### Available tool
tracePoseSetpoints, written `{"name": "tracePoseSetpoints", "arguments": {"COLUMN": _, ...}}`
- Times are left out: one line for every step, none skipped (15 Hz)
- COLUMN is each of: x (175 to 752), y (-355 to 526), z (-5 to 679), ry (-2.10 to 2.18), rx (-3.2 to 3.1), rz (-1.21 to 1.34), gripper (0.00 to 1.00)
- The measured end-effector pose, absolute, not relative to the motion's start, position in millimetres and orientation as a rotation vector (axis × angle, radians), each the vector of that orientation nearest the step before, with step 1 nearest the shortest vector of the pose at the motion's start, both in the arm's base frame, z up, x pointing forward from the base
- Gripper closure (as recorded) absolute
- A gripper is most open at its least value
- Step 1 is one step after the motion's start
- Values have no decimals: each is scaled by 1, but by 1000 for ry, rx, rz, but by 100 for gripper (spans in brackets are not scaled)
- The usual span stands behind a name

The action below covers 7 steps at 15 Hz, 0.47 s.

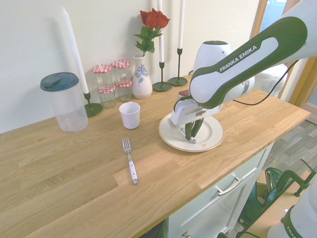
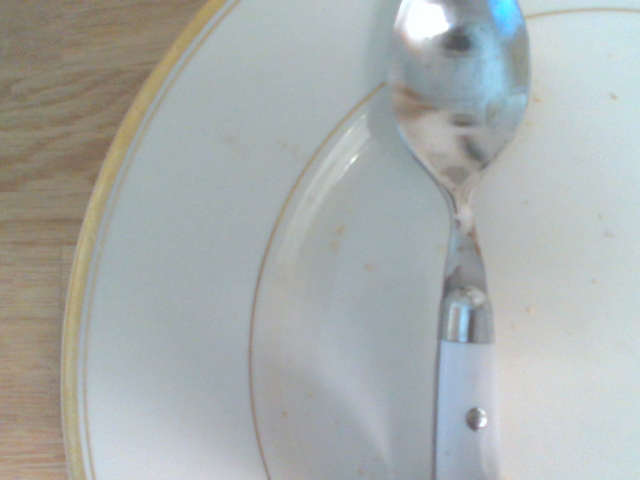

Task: Put the spoon into the plate

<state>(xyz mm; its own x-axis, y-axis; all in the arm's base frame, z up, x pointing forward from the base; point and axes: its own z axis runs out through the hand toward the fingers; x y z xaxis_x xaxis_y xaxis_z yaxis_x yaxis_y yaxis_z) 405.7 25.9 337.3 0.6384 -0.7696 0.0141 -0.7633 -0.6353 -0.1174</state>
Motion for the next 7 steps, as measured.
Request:
{"name": "tracePoseSetpoints", "arguments": {"x": 406, "y": 27, "z": 337, "ry": 1292, "rx": -2752, "rz": -96, "gripper": 0}}
{"name": "tracePoseSetpoints", "arguments": {"x": 406, "y": 28, "z": 337, "ry": 1291, "rx": -2753, "rz": -96, "gripper": 0}}
{"name": "tracePoseSetpoints", "arguments": {"x": 406, "y": 30, "z": 339, "ry": 1287, "rx": -2756, "rz": -105, "gripper": 0}}
{"name": "tracePoseSetpoints", "arguments": {"x": 408, "y": 35, "z": 346, "ry": 1277, "rx": -2764, "rz": -122, "gripper": 0}}
{"name": "tracePoseSetpoints", "arguments": {"x": 409, "y": 40, "z": 360, "ry": 1267, "rx": -2778, "rz": -143, "gripper": 0}}
{"name": "tracePoseSetpoints", "arguments": {"x": 409, "y": 49, "z": 382, "ry": 1255, "rx": -2794, "rz": -160, "gripper": 0}}
{"name": "tracePoseSetpoints", "arguments": {"x": 407, "y": 59, "z": 409, "ry": 1240, "rx": -2805, "rz": -175, "gripper": 0}}
